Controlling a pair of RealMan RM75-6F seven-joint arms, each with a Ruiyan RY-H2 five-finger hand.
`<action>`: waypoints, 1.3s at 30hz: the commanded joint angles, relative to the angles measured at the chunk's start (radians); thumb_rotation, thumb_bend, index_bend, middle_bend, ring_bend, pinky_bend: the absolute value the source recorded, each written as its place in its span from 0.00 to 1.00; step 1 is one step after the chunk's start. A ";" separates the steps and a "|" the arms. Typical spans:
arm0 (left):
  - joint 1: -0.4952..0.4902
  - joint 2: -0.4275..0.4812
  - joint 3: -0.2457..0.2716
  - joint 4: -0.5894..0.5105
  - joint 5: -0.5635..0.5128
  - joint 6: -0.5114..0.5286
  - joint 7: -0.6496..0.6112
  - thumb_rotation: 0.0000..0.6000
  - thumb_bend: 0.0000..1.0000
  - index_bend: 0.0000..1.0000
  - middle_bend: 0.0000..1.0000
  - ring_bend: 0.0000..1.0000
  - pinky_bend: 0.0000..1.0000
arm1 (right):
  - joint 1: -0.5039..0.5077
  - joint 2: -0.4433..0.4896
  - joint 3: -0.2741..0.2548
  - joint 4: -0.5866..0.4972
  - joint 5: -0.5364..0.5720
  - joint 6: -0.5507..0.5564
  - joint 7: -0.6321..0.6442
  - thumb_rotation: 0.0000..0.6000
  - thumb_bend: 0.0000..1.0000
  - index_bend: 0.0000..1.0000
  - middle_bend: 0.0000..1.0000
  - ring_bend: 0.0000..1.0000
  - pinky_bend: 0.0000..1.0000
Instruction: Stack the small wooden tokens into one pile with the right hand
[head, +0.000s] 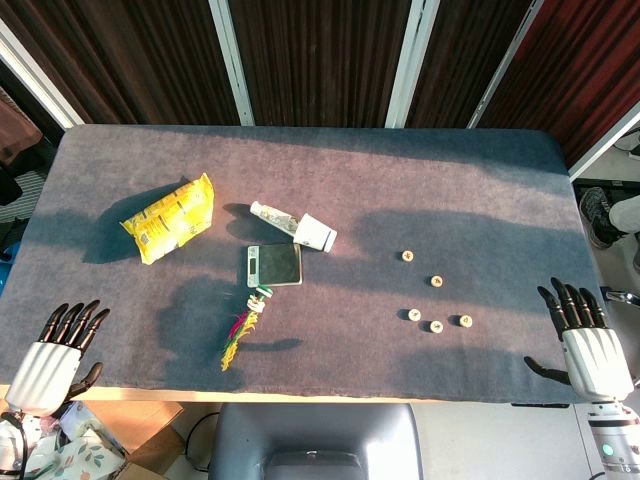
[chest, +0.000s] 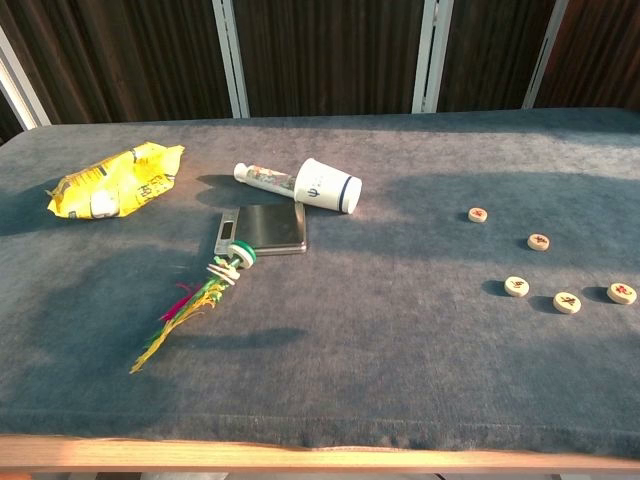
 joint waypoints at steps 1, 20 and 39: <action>0.001 0.000 0.000 0.001 -0.001 0.001 0.000 1.00 0.36 0.00 0.00 0.00 0.04 | 0.002 -0.001 -0.001 -0.001 -0.002 -0.002 -0.001 0.95 0.04 0.00 0.00 0.00 0.00; -0.003 0.009 0.008 0.000 0.026 0.012 -0.031 1.00 0.36 0.00 0.00 0.00 0.04 | 0.254 -0.078 0.021 0.165 -0.025 -0.362 0.090 1.00 0.24 0.30 0.00 0.00 0.00; -0.001 0.014 0.011 0.002 0.033 0.018 -0.042 1.00 0.36 0.00 0.00 0.00 0.04 | 0.349 -0.282 -0.023 0.397 -0.036 -0.447 0.050 1.00 0.45 0.52 0.00 0.00 0.00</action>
